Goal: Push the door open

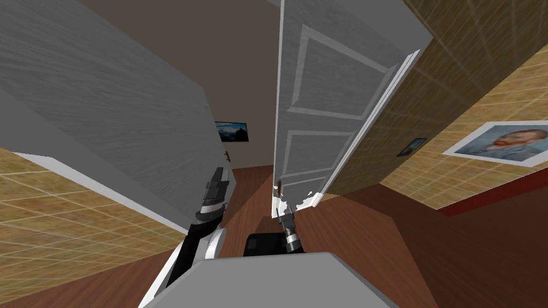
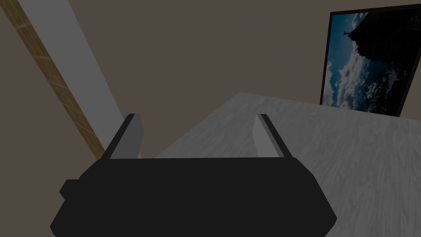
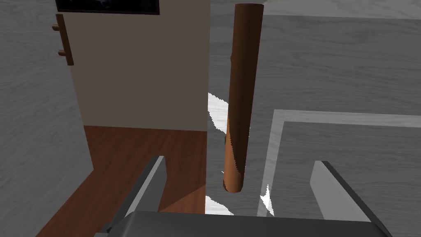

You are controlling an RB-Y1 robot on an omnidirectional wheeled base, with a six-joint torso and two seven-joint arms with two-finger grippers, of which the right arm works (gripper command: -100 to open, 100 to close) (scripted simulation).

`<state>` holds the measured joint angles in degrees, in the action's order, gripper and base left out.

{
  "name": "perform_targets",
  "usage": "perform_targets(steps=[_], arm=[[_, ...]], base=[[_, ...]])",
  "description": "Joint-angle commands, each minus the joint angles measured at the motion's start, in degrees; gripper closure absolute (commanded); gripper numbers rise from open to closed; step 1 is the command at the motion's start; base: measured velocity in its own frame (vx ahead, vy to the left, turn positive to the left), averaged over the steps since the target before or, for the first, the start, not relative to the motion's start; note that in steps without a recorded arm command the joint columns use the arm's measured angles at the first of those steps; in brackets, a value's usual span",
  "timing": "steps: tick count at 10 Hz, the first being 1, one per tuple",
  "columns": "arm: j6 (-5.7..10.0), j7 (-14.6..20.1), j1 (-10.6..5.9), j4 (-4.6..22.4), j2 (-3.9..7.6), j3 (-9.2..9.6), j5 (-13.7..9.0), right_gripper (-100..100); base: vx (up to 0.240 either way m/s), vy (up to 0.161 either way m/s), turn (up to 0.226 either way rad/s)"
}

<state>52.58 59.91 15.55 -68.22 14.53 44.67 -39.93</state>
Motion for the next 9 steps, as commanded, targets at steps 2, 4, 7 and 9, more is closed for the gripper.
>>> perform_targets(steps=[2,4,7,9], arm=[[0.02,0.9,-0.03,0.5,0.39,0.73,-0.9,-100],[0.26,1.5,-0.5,1.6,0.13,0.45,-1.1,-100],[0.69,2.2,-1.24,3.2,-0.36,-0.11,-1.2,-100],[0.94,2.5,-1.67,4.1,-0.65,-0.44,-1.2,-100]], base=[[0.06,-0.058,0.031],[0.17,0.017,0.037],[0.193,0.046,0.034],[0.198,0.029,0.041]])
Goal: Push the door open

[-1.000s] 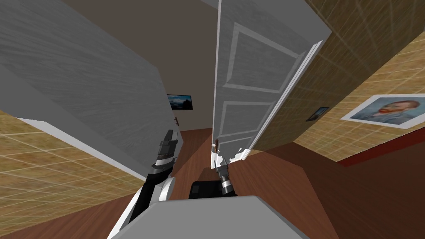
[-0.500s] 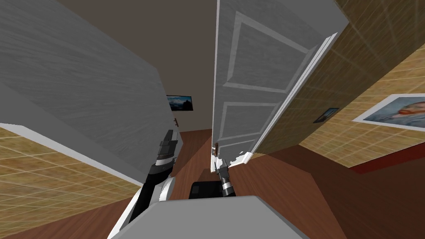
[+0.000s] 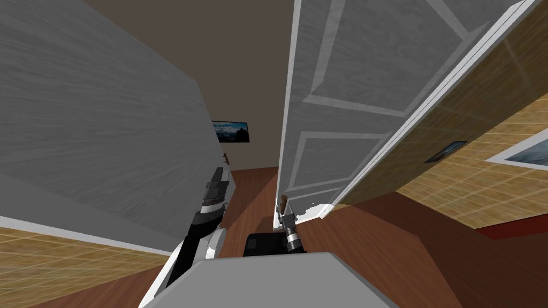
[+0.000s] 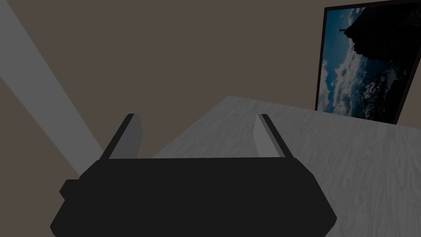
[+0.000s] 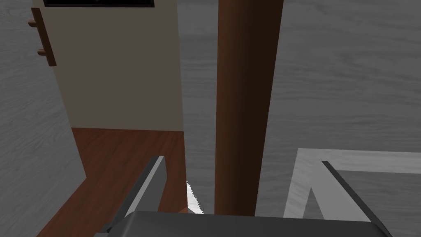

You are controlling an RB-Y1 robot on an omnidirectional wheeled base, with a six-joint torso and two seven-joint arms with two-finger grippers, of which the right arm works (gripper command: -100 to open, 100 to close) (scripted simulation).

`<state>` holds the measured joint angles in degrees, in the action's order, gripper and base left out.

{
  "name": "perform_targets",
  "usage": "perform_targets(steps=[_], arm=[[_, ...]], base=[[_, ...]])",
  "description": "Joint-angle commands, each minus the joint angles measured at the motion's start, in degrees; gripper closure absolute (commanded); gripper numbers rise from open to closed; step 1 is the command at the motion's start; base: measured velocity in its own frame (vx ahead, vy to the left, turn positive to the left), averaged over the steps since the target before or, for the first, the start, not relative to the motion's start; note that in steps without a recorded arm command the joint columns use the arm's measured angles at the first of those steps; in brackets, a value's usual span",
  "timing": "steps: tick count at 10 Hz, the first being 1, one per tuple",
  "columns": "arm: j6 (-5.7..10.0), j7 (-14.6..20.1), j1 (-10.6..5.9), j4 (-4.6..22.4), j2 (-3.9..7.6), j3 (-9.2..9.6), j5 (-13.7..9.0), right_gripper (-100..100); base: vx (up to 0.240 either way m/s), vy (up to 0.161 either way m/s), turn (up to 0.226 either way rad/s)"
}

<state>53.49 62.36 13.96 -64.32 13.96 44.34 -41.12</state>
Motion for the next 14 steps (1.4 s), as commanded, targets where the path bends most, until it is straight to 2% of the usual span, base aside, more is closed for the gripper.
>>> perform_targets(steps=[1,2,3,8,14], arm=[[0.14,0.3,-0.27,0.6,-0.2,-0.26,-0.1,-100],[0.1,0.2,-0.17,0.4,-0.12,-0.15,0.0,-100],[0.1,0.2,-0.17,0.4,-0.12,-0.15,0.0,100],[0.1,0.2,-0.17,0.4,-0.12,-0.15,0.0,100],[-0.23,-0.9,-1.29,1.7,-2.11,-4.29,-1.3,100]], base=[[0.175,0.044,0.024],[0.078,0.013,0.004],[-0.009,-0.001,-0.003],[-0.007,-0.002,0.003],[0.165,0.05,-0.037]])
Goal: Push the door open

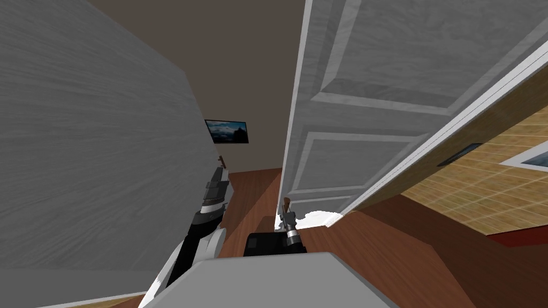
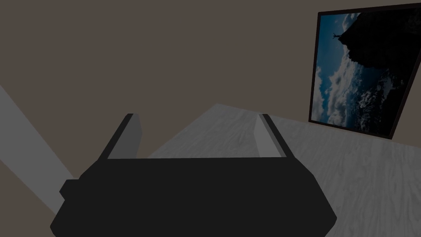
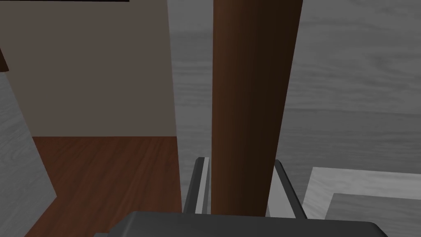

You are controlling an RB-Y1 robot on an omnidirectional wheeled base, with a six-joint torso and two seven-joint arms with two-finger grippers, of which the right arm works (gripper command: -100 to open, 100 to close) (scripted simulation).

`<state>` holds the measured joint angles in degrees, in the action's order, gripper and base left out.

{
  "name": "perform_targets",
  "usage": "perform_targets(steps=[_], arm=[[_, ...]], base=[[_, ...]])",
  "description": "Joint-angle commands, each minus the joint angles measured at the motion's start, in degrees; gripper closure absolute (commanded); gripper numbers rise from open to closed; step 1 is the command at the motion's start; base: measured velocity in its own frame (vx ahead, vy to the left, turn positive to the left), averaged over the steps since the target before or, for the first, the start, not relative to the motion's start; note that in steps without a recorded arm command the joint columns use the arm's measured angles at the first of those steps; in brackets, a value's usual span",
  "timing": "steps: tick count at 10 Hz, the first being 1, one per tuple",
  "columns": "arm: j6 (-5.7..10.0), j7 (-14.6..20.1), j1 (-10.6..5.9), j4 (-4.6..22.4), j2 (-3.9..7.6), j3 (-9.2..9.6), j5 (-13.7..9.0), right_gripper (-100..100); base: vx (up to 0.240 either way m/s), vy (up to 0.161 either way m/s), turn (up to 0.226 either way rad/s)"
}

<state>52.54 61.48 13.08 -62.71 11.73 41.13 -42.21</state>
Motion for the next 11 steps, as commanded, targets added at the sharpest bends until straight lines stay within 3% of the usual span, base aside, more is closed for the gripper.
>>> perform_targets(steps=[1,5,11], arm=[[0.67,-0.3,-0.63,0.4,-0.35,-2.04,-0.5,100],[0.53,-1.1,-1.35,1.4,-1.92,-5.24,-1.5,100],[0.37,-2.0,-2.1,2.5,-3.58,-8.6,-2.5,100]], base=[[0.218,0.071,-0.061],[0.144,0.067,-0.051],[0.106,0.05,-0.037]])
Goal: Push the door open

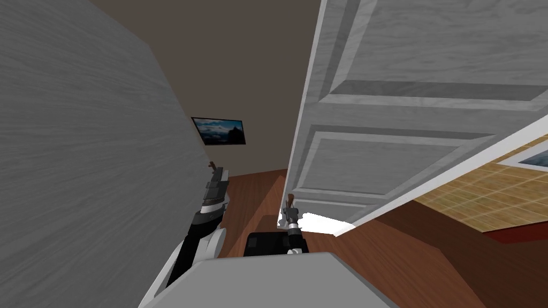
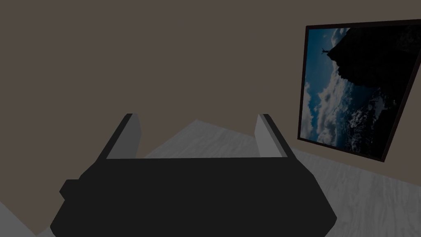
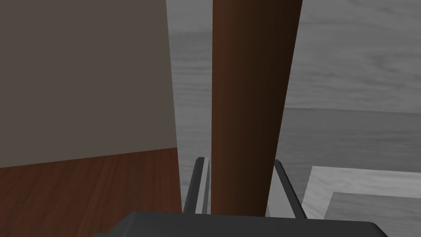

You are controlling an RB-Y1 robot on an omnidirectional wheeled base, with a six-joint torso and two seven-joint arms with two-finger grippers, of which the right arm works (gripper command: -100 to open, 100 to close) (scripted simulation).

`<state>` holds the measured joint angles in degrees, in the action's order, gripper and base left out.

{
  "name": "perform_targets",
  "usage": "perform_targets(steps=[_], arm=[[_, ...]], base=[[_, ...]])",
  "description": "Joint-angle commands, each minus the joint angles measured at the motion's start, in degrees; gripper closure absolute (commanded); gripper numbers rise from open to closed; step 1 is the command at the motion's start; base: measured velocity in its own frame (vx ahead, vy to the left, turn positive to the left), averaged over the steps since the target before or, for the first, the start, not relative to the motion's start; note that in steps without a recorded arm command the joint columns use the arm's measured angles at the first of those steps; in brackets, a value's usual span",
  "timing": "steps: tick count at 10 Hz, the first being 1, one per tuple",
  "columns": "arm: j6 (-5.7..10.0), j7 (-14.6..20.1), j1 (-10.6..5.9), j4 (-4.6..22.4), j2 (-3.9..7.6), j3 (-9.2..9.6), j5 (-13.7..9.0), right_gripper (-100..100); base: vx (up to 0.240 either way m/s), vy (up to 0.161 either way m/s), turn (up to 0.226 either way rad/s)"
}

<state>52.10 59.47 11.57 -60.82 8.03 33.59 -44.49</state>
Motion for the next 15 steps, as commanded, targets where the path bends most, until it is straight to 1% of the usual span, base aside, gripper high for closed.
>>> perform_targets(steps=[1,2,4,5,6,7,11,12,13,15], arm=[[0.78,-0.2,-0.72,0.7,-0.15,-1.62,-0.4,100],[0.73,-0.5,-0.96,1.1,-0.68,-2.69,-0.7,100],[0.69,-0.7,-1.19,1.4,-1.19,-3.72,-1.0,100],[0.64,-1.0,-1.41,1.7,-1.67,-4.67,-1.3,100],[0.62,-1.1,-1.51,1.9,-1.9,-5.14,-1.5,100],[0.58,-1.4,-1.7,2.1,-2.33,-5.98,-1.7,100],[0.47,-2.0,-2.25,2.9,-3.59,-8.44,-2.5,100],[0.37,-1.8,-2.33,3.3,-3.58,-7.98,-2.4,100],[0.68,-2.0,-2.6,3.4,-3.25,-9.06,-2.8,100],[0.9,-2.3,-2.75,3.6,-2.98,-10.16,-3.4,100]], base=[[0.087,0.049,-0.033],[0.112,0.057,-0.049],[0.132,0.053,-0.052],[0.146,0.063,-0.055],[0.135,0.051,-0.061],[0.128,0.054,-0.052],[0.183,0.065,-0.05],[0.086,0.019,-0.019],[0.136,-0.01,-0.035],[0.2,0.035,-0.058]])
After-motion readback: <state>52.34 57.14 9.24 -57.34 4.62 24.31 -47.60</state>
